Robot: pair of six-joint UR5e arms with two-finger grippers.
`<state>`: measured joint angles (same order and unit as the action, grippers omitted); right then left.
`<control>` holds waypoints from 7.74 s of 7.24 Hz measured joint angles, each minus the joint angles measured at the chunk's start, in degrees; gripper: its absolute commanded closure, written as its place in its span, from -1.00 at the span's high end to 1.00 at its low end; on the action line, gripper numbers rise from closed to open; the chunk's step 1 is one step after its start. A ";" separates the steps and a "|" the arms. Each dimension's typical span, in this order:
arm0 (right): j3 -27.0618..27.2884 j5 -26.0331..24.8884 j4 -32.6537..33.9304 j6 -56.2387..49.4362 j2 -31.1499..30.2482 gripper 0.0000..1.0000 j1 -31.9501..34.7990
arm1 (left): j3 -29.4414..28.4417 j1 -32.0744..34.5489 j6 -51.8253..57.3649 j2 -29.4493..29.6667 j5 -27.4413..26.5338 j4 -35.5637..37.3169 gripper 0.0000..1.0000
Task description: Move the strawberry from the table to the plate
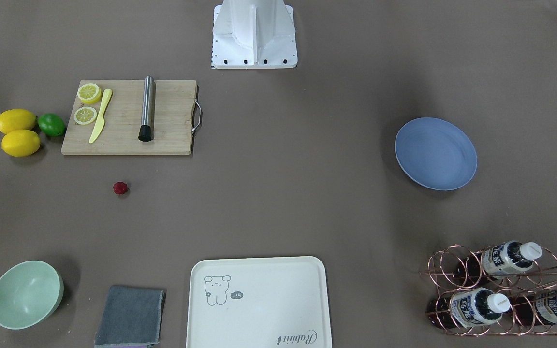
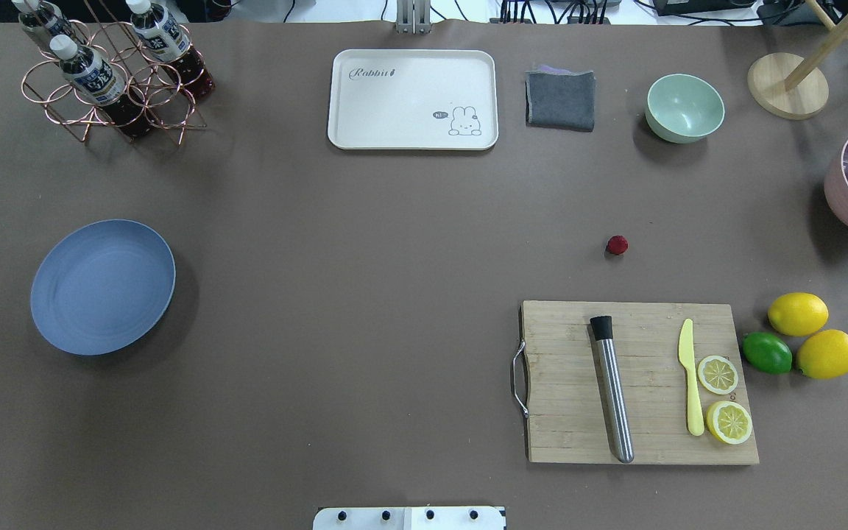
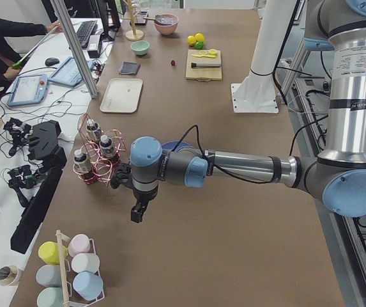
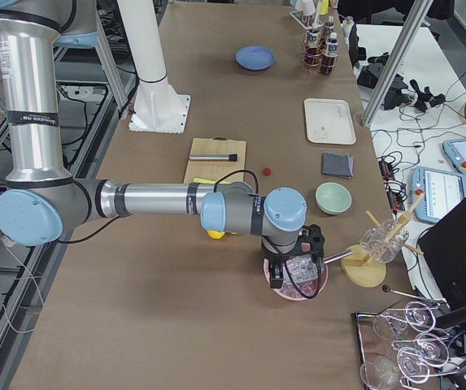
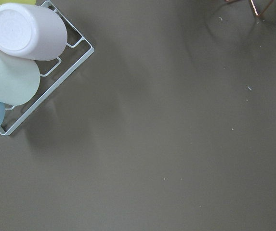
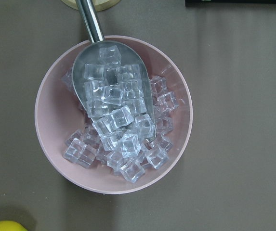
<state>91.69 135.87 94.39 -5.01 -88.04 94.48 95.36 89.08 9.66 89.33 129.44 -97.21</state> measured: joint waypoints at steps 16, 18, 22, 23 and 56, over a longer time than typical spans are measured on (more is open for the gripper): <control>10.29 0.24 -0.09 15.96 1.52 1.00 -8.07 | 0.70 -10.15 -30.34 -0.74 8.09 -18.21 0.96; 13.70 0.20 -0.09 22.28 1.55 1.00 -11.37 | -2.12 -18.49 -46.51 -2.90 7.44 -34.96 0.96; 16.08 0.03 -0.17 27.65 1.63 1.00 -14.44 | -11.87 -34.25 -66.75 -3.23 -4.69 -59.90 0.91; 16.19 -0.01 -0.17 28.10 1.64 1.00 -14.89 | -12.24 -35.43 -67.79 -3.14 -5.52 -60.90 0.90; 9.29 -18.58 -22.22 75.85 11.31 1.00 -48.18 | 1.22 -61.85 -98.11 26.40 -31.58 -27.09 0.96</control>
<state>100.98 117.28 72.18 70.83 -76.73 46.30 96.58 27.23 -88.45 115.73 97.87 -124.30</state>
